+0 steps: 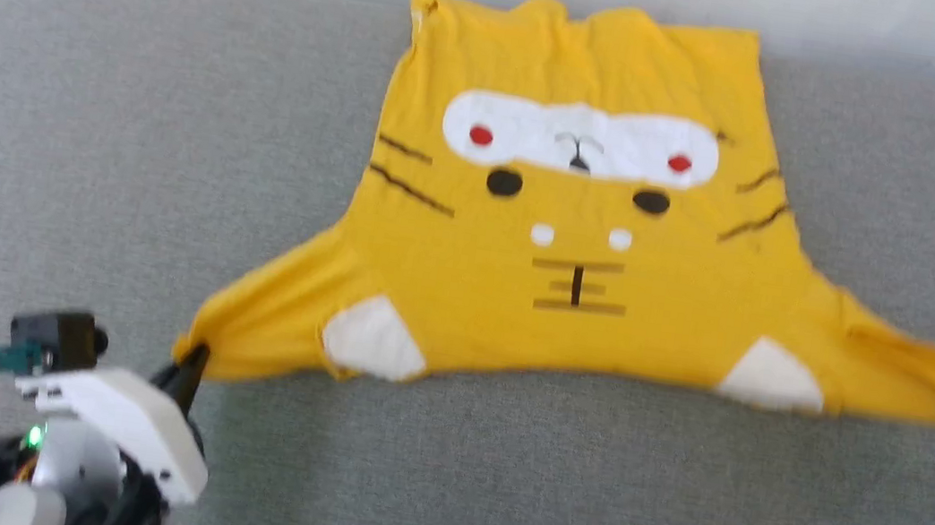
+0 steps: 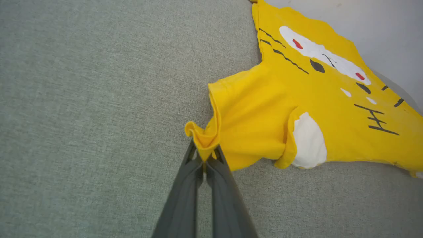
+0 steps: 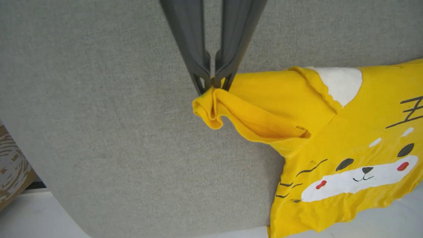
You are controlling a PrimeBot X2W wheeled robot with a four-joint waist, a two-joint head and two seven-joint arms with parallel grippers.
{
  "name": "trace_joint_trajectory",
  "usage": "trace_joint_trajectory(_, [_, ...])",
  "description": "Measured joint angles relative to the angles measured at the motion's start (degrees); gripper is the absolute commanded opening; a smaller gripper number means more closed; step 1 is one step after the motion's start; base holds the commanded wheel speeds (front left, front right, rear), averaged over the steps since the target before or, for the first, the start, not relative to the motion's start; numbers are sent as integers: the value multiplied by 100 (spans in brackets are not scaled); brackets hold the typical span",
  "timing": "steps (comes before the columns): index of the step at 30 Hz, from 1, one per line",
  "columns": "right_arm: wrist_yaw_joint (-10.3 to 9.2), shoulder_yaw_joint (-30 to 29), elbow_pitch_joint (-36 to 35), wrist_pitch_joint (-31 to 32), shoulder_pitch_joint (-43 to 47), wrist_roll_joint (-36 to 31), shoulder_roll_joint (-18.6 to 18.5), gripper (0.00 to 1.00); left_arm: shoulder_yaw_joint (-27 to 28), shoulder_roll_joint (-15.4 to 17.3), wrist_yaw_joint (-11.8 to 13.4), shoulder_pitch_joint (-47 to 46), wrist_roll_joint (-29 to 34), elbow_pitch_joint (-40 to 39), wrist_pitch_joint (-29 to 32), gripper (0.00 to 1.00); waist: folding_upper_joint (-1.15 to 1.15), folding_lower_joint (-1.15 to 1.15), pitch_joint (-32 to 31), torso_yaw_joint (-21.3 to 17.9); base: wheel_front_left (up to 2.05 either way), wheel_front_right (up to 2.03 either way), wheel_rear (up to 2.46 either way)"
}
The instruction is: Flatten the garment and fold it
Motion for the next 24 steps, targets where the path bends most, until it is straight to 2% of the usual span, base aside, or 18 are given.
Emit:
trace_joint_trajectory(3, [0, -233, -392, 227, 602, -116, 352, 0, 20, -9, 182, 586, -40, -396, 193, 0, 0, 0, -185, 49, 0, 0, 0])
trace_joint_trajectory(6, [0, -474, -579, 448, 1172, -247, 575, 0, 29, -11, 361, 1181, -63, -730, 412, 0, 0, 1, -332, 110, 0, 0, 0])
trace_joint_trajectory(8, [0, -523, -575, 475, 1282, -280, 604, 0, 23, -13, 385, 1299, -87, -771, 455, 0, 0, 1, -350, 122, 0, 0, 0])
trace_joint_trajectory(15, [0, -670, 134, 422, 1779, -109, 651, 0, -45, -42, 487, 1794, -83, -748, 536, 0, 0, 3, -372, 148, 0, 0, 0])
trace_joint_trajectory(20, [1, -587, 748, 112, 1794, -133, 666, 0, -132, -53, 482, 1787, 20, -378, 315, 0, 0, 3, -364, 137, 0, 0, 0])
trace_joint_trajectory(24, [2, -573, 978, -41, 1702, -208, 662, 0, -167, -81, 477, 1774, 32, -214, 222, 0, 0, 2, -355, 125, 0, 0, 0])
